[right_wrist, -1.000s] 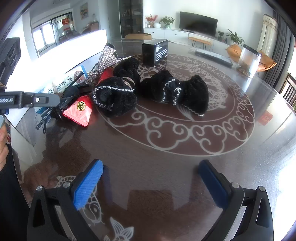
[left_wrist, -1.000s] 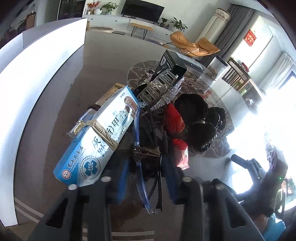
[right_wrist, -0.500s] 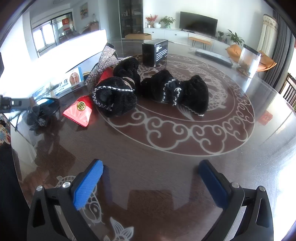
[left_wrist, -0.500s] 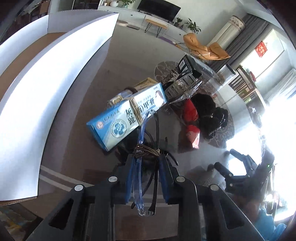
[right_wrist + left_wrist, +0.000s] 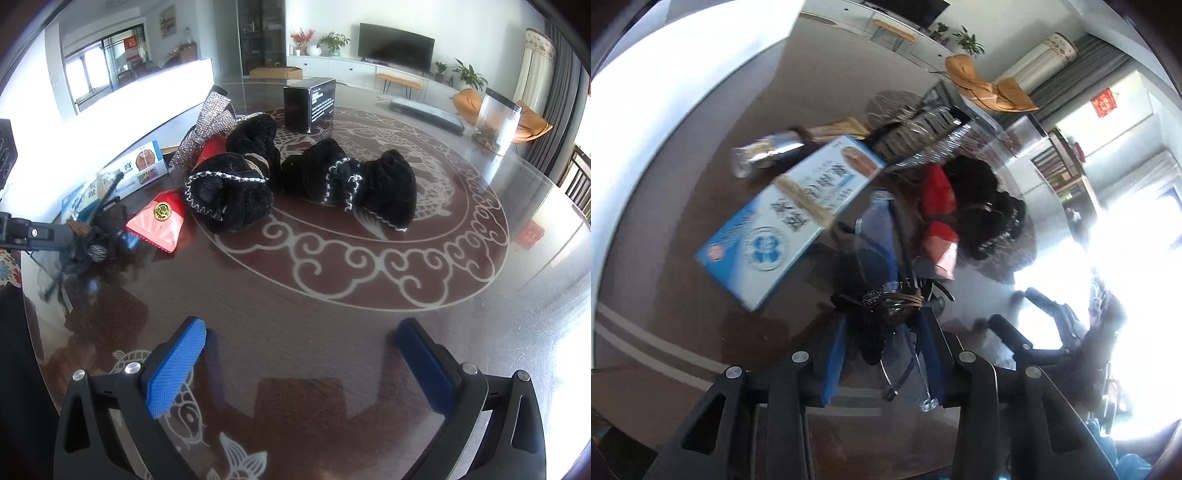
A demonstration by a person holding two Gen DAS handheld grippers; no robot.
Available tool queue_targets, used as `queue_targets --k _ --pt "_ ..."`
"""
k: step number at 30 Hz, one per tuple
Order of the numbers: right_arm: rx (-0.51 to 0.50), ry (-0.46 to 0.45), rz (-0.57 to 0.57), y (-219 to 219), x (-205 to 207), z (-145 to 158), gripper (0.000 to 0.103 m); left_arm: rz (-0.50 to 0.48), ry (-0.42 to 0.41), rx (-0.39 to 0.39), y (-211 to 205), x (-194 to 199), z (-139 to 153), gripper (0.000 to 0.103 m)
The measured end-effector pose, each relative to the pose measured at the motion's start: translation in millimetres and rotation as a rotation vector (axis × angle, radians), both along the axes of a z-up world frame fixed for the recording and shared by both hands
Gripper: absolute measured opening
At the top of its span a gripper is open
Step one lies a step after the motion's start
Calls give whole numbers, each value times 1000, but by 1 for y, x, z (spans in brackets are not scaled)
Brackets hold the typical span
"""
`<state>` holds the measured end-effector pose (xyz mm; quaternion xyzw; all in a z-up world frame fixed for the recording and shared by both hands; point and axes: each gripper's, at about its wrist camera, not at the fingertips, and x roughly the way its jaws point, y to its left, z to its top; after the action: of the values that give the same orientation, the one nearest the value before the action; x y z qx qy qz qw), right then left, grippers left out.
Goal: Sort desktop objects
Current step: 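Lower the left tool onto the clear rimless eyeglasses and close it, then lift the eyeglasses out of the pile with the left tool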
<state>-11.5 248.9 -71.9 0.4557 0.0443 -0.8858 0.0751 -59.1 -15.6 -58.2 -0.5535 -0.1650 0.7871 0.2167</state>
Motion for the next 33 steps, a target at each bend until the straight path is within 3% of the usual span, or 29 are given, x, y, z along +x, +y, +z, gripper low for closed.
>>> queue_targets --k 5,11,14,20,27,33 --pt "0 0 0 0 0 0 103 39 68 32 10 5 15 39" --pt "0 0 0 0 -1 0 103 93 70 9 -8 14 7 39" --pt "0 0 0 0 0 0 103 133 62 76 -16 17 3 39" --pt "0 0 0 0 0 0 103 143 129 118 -23 23 12 39" --pt "0 0 0 0 0 0 103 110 185 21 3 27 24 40" --pt "0 0 0 0 0 0 103 108 132 -87 25 17 9 46"
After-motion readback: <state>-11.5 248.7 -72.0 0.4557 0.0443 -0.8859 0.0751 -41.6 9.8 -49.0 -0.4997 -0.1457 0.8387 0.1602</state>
